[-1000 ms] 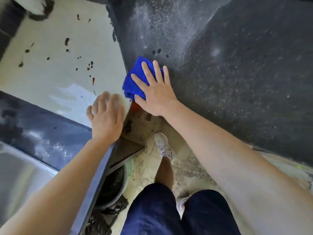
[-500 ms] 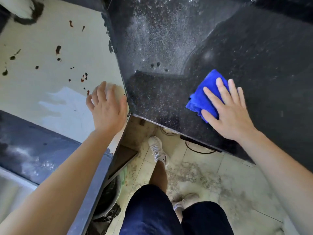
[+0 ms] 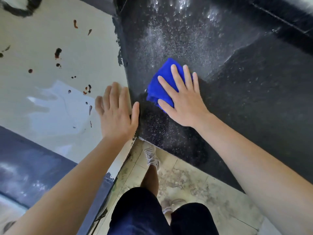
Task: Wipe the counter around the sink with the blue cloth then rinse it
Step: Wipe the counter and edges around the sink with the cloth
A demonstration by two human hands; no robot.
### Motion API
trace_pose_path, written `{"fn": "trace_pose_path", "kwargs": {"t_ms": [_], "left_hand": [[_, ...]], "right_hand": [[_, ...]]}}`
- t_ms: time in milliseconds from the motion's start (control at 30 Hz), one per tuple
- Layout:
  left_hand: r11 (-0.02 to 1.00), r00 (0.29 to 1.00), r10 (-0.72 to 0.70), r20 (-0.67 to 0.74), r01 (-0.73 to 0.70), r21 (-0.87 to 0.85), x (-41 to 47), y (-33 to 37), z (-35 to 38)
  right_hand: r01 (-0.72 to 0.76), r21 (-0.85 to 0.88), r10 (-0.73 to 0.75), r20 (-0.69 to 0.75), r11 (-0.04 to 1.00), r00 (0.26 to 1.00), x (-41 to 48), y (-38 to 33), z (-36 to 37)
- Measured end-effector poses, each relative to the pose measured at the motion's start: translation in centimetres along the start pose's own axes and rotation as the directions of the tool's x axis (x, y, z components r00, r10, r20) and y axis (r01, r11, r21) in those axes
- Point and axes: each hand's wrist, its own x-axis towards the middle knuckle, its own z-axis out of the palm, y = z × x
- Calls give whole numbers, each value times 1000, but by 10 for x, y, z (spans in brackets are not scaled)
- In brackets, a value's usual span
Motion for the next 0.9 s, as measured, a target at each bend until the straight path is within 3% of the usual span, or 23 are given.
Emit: {"fn": "trace_pose_path", "kwargs": {"t_ms": [133, 267, 433, 633, 733, 900], "left_hand": [[999, 1000, -15, 2, 15, 34, 3, 1, 0], [998, 1000, -20, -12, 20, 55, 4, -1, 0], [997, 1000, -13, -24, 15, 79, 4, -2, 1], [998, 1000, -16, 14, 15, 57, 5, -2, -2], [999, 1000, -15, 23, 13, 45, 4, -2, -2], [1000, 999, -22, 29, 22, 3, 4, -2, -4]], "right_hand": [[75, -9, -75, 3, 997, 997, 96, -45, -11], [99, 9, -99, 4, 995, 995, 128, -56, -13], [146, 29, -146, -13, 989, 989, 63, -21, -7], [-35, 52, 30, 101, 998, 994, -74, 17, 0], [-66, 48, 59, 144, 997, 988, -75, 9, 1], [36, 32, -40, 117, 999, 992, -10, -14, -5]]}}
